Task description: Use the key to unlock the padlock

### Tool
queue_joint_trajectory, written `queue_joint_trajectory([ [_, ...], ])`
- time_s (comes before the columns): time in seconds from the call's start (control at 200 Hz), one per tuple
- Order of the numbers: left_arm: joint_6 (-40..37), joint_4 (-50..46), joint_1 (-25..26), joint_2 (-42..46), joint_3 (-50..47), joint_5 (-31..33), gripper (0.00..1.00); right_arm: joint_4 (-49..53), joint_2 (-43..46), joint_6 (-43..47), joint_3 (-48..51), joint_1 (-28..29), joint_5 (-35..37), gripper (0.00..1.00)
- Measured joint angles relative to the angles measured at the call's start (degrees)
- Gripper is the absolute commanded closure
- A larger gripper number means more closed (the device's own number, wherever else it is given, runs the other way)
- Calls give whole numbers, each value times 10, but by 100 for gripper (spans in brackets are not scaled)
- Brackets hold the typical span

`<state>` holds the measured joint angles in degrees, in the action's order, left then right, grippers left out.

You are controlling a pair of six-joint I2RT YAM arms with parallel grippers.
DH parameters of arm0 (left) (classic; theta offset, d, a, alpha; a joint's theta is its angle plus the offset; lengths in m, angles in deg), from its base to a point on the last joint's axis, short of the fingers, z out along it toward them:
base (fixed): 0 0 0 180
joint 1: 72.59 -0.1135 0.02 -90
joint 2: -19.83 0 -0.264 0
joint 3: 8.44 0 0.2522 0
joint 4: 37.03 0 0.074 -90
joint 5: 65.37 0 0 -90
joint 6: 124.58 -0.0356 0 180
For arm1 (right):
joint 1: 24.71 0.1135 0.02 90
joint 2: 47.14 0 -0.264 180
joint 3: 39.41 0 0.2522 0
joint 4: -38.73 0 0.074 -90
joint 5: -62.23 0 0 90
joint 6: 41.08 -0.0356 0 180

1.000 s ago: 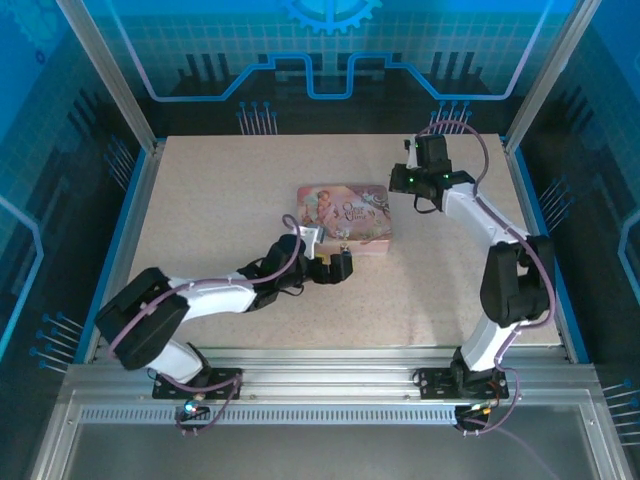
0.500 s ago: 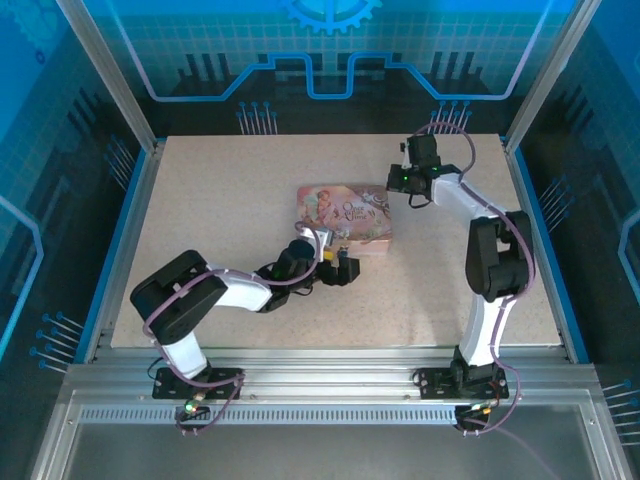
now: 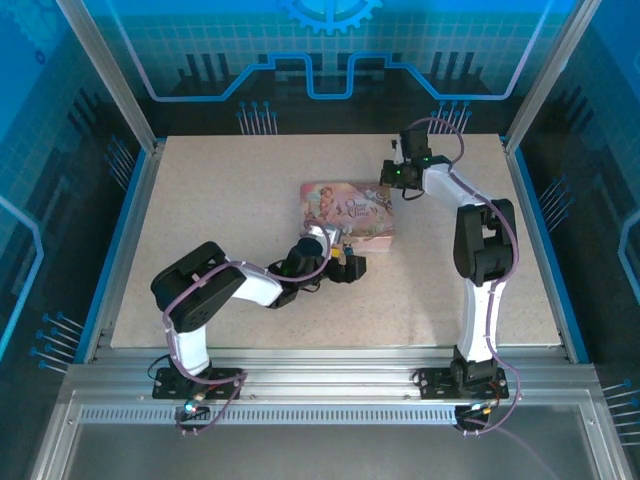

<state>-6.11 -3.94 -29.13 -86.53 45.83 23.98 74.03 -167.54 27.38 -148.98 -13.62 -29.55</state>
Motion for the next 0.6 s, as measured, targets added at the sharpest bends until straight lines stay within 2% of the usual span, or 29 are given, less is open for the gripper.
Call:
queue_joint_trajectory([
  [0.195,-2,6,1,-9,3,5,5,-6,0,2,4,2,0,100],
  [0.475,-29,61,24,-31,-11,87,1,-41,12,2,39,6,-1,100],
  [0.6,-35,94,26,-51,-12,93,6,-49,14,2,45,6,-1,100],
])
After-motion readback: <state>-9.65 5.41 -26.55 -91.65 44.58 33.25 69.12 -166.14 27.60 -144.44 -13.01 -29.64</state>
